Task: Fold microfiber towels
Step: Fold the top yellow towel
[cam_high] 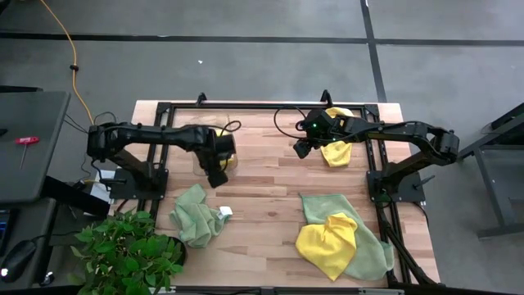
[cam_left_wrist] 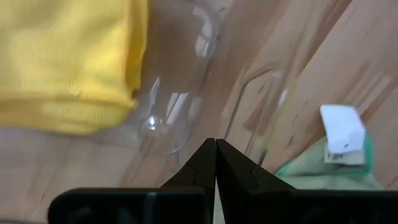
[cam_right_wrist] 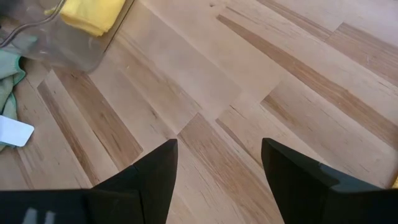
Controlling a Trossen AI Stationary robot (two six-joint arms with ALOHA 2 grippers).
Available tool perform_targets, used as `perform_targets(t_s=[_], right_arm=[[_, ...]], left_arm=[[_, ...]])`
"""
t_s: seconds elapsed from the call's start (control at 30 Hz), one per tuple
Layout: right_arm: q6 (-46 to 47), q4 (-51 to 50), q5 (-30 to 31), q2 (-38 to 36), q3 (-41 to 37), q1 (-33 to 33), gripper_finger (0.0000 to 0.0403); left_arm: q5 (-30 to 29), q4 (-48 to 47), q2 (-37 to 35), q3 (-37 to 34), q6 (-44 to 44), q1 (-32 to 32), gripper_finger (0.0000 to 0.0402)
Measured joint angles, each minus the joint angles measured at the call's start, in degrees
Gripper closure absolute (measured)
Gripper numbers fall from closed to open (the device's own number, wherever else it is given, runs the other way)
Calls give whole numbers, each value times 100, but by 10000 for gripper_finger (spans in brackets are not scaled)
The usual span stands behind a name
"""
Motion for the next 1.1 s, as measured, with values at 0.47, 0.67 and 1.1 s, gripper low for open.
perform_targets(t_s=[0.47, 0.67, 1.1], right_arm=[[-42, 2, 0, 0, 0, 0, 179], [-41, 2, 0, 0, 0, -2, 179], [2, 4, 0, 0, 0, 0, 179]], left_arm=[[-476, -1126, 0, -16, 373, 327, 401], [-757, -1377, 0, -16, 530, 563, 401], [-932, -1321, -179, 503, 881, 929, 401]])
